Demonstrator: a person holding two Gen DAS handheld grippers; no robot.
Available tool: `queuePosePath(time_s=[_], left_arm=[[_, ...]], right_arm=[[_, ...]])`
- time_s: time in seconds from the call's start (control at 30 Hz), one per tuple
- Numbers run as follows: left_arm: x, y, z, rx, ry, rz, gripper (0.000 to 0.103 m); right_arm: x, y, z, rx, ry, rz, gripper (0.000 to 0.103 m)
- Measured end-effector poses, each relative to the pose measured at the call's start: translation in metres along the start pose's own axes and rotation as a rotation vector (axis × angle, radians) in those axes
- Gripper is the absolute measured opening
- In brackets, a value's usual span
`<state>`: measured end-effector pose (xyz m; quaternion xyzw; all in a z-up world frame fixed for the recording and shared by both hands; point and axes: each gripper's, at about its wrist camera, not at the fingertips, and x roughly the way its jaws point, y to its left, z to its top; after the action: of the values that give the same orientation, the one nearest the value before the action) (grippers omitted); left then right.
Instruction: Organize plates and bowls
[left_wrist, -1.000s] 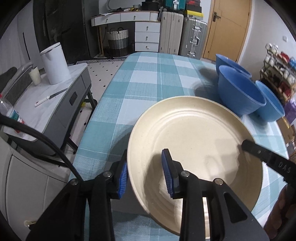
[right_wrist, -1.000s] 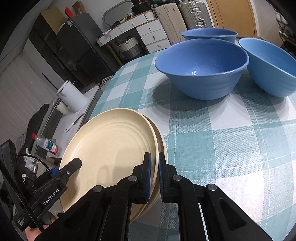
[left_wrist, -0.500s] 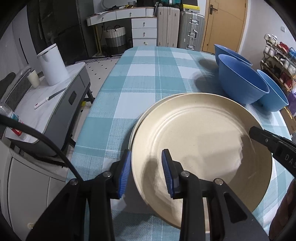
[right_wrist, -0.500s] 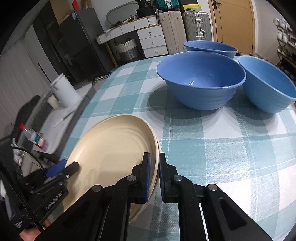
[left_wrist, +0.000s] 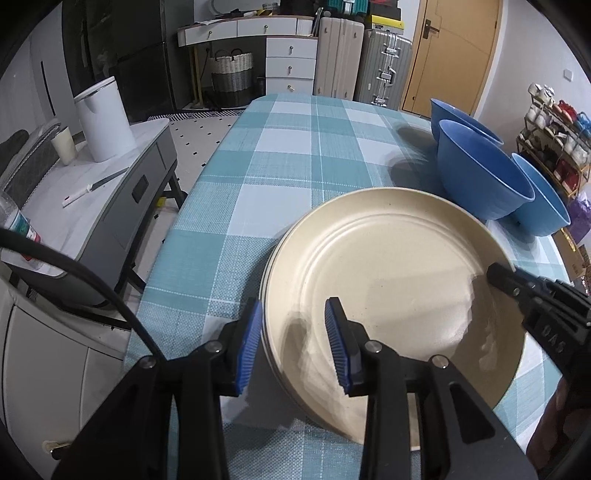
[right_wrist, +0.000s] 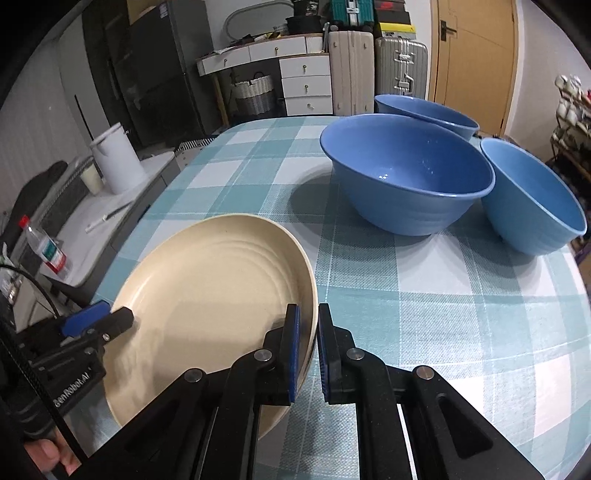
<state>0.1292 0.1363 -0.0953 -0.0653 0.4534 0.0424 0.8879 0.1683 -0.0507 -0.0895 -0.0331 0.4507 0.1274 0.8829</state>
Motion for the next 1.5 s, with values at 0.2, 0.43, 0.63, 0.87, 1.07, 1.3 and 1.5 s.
queuePosePath(time_s=[0.2, 0.43, 0.63, 0.87, 1.07, 1.3, 1.5], left_arm=[[-0.002, 0.004, 0.0, -0.016, -0.008, -0.017, 0.035], [-0.002, 0.007, -0.001, -0.03, -0.011, -0.017, 0.038], [0.007, 0.009, -0.002, -0.047, 0.018, -0.043, 0.044], [0.016, 0.016, -0.006, -0.104, 0.06, -0.102, 0.044], [0.017, 0.01, -0.007, -0.095, 0.063, -0.115, 0.049], [0.019, 0.014, -0.008, -0.121, 0.074, -0.145, 0.049], [0.018, 0.02, -0.006, -0.129, 0.073, -0.108, 0.053]], right_arm=[[0.006, 0.004, -0.006, -0.026, 0.019, -0.017, 0.011], [0.012, -0.014, -0.002, 0.078, 0.063, 0.089, 0.013], [0.015, -0.022, -0.001, 0.132, 0.072, 0.125, 0.022], [0.023, -0.019, 0.0, 0.131, 0.089, 0.135, 0.03], [0.029, -0.017, 0.001, 0.148, 0.121, 0.179, 0.03], [0.031, -0.014, 0.001, 0.161, 0.141, 0.194, 0.031], [0.034, -0.004, 0.003, 0.132, 0.144, 0.198, 0.031]])
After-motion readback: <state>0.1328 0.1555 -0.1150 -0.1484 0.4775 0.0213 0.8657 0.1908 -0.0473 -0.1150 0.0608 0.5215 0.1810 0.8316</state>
